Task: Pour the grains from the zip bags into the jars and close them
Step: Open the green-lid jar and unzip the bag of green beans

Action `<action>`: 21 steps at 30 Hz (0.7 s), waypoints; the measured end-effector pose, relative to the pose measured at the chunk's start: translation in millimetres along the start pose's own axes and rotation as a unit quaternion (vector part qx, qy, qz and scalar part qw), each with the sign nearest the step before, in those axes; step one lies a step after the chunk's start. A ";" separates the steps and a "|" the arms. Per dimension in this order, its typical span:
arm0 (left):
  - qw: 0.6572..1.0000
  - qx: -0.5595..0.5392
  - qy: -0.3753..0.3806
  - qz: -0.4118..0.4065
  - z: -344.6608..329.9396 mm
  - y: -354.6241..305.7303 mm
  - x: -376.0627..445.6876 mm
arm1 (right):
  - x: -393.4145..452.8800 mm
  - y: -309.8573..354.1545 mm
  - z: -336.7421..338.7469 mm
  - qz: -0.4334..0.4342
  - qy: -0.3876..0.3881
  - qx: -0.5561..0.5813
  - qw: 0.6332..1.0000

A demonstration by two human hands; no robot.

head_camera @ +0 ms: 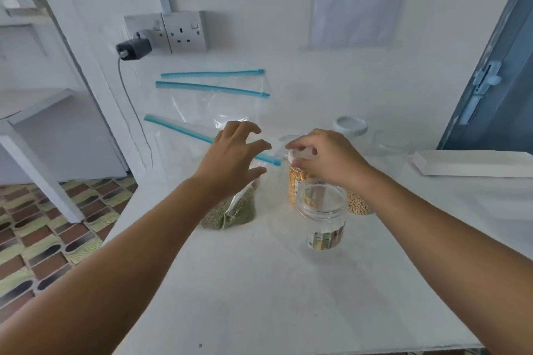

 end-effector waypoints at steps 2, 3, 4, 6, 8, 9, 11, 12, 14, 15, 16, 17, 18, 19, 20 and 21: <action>0.999 0.036 0.010 -0.014 -11.2 3.2 7.1 | 11.1 5.2 -6.9 0.008 0.023 -0.055 0.998; 0.999 0.046 0.003 -0.015 -14.9 4.8 9.8 | 14.9 6.0 -9.5 0.015 0.029 -0.076 0.997; 0.999 0.050 -0.013 -0.010 -16.6 6.2 12.1 | 17.9 5.5 -11.7 0.022 0.032 -0.090 0.995; 0.998 0.031 -0.055 0.005 -16.3 9.1 14.9 | 22.2 3.9 -15.3 0.033 0.028 -0.093 0.995; 0.996 -0.012 -0.084 0.030 -12.8 11.7 15.9 | 26.0 3.6 -18.0 0.038 0.003 -0.072 0.997; 0.994 -0.041 -0.088 0.050 -10.1 13.2 15.5 | 27.9 4.2 -19.0 0.042 -0.016 -0.056 0.997; 0.987 -0.095 -0.087 0.096 -3.6 16.7 15.2 | 31.1 5.3 -19.7 0.049 -0.049 -0.010 0.998; 0.982 -0.118 -0.086 0.117 0.6 18.8 15.9 | 32.5 6.2 -19.3 0.052 -0.057 0.023 0.997; 0.973 -0.156 -0.084 0.146 10.7 23.1 18.3 | 33.4 7.8 -17.6 0.049 -0.056 0.109 0.991; 0.969 -0.173 -0.079 0.156 16.5 24.6 19.7 | 33.7 8.7 -16.5 0.038 -0.050 0.160 0.985; 0.965 -0.194 -0.069 0.165 22.0 25.7 21.2 | 34.5 8.7 -15.8 0.024 -0.041 0.204 0.978; 0.959 -0.216 -0.053 0.177 26.7 26.8 22.4 | 35.4 8.7 -15.8 0.015 -0.033 0.230 0.972; 0.951 -0.238 -0.035 0.194 30.3 28.9 23.9 | 36.3 8.7 -15.7 0.016 -0.028 0.235 0.971; 0.942 -0.258 -0.013 0.213 33.3 30.7 25.4 | 37.6 8.7 -16.3 0.023 -0.028 0.230 0.973; 0.934 -0.275 0.010 0.229 35.5 31.6 26.7 | 39.4 8.4 -17.1 0.030 -0.033 0.228 0.973; 0.929 -0.283 0.026 0.237 37.8 31.4 27.7 | 41.5 8.8 -17.4 0.033 -0.040 0.234 0.971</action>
Point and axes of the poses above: each hand's wrist, its own x-axis towards the middle knuckle, its own z-axis out of the back of the hand, y = z × x, the point moved 2 cm from there along x, towards the middle knuckle, and after that the axes turned 4 degrees about -y, right-handed, at the moved point
